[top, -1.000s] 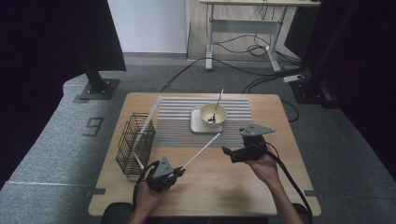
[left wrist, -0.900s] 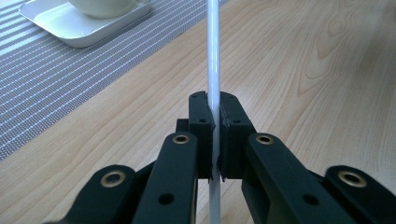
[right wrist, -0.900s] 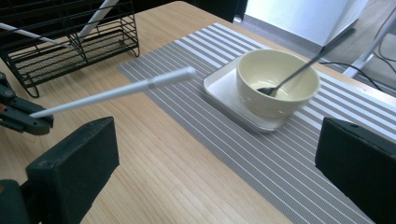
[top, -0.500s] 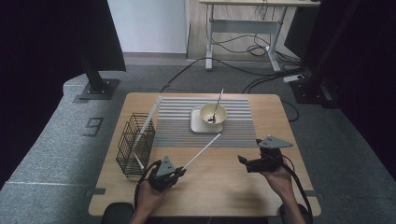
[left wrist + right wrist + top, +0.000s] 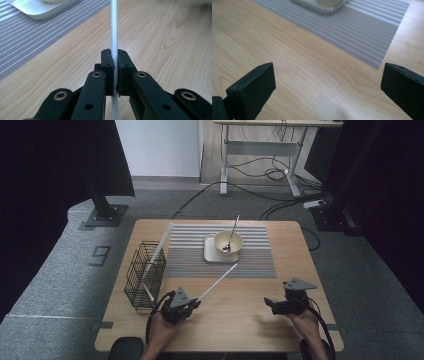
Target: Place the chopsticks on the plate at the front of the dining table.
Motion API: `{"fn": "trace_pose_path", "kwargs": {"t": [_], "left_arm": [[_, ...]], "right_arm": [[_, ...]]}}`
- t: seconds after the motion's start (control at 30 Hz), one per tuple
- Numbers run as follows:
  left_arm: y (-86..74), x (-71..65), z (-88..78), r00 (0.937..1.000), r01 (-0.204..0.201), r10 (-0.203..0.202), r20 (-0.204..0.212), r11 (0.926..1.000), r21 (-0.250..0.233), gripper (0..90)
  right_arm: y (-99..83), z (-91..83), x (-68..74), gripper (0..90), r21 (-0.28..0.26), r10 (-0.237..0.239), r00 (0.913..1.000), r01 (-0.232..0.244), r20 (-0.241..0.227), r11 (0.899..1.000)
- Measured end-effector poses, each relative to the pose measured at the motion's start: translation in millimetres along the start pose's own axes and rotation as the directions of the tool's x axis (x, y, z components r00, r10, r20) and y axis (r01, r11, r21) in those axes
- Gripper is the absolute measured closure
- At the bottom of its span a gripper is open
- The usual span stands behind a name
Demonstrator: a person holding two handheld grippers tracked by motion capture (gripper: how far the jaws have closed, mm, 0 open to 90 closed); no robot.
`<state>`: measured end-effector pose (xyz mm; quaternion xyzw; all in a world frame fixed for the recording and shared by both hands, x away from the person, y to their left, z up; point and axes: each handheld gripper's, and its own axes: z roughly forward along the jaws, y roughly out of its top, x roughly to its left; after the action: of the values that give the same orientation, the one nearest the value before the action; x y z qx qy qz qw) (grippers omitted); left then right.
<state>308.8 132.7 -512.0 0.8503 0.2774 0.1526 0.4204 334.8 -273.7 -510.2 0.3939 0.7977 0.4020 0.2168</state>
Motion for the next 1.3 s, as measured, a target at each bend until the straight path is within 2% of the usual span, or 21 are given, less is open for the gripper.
{"fn": "trace_pose_path", "kwargs": {"t": [0.2,0.27,0.3,0.33,0.47,0.53,0.6,0.97,1.13,1.3], "left_arm": [[0.0,0.2,0.0,1.0,0.0,0.0,0.0,1.0,0.002,85.4],[0.0,0.5,-0.1,1.0,0.001,-0.001,0.0,1.0,0.003,85.4],[-0.1,0.7,-0.2,1.0,0.003,-0.003,0.0,1.0,0.003,85.4],[-0.2,1.1,-0.3,1.0,0.005,-0.005,0.0,1.0,0.004,85.4],[-0.2,2.0,0.6,0.9999,0.011,-0.011,0.002,0.9999,0.006,85.4],[0.0,2.3,1.8,0.9999,0.013,-0.013,0.005,0.9999,0.007,85.4],[0.3,2.5,3.2,0.9999,0.013,-0.013,0.009,0.9999,0.011,85.4],[9.7,8.0,10.8,1.0,0.005,-0.005,-0.001,0.9997,0.026,85.5],[16.7,18.1,15.1,0.9995,0.022,-0.022,-0.022,0.999,0.04,85.5],[26.7,25.5,17.8,0.9989,0.026,-0.025,-0.04,0.9991,0.033,85.5]], "right_arm": [[-16.1,13.2,-0.9,0.0,0.063,-0.004,0.9997,0.006,-0.022,0.998],[-20.9,18.8,-1.2,0.0,0.1,-0.005,0.9997,0.007,-0.023,0.995],[-20.9,18.8,-1.2,0.0,0.1,-0.005,0.9997,0.007,-0.023,0.995],[-25.5,23.9,-1.5,0.0,0.135,-0.015,0.9997,0.017,-0.017,0.991],[-32.6,30.1,-2.6,0.0,0.175,-0.005,0.9997,0.008,-0.023,0.985],[-35.2,31.2,-4.4,0.0,0.166,0.022,0.9991,-0.016,-0.036,0.986],[-36.5,31.6,-4.5,0.0,0.152,0.023,0.9992,-0.018,-0.033,0.988],[-36.5,31.8,-4.4,0.0,0.15,0.023,0.9992,-0.018,-0.033,0.988],[-36.5,31.8,-4.4,0.0,0.151,0.023,0.9992,-0.018,-0.033,0.988],[-36.2,32.2,-4.3,0.0,0.15,0.024,0.9992,-0.019,-0.032,0.988]]}}
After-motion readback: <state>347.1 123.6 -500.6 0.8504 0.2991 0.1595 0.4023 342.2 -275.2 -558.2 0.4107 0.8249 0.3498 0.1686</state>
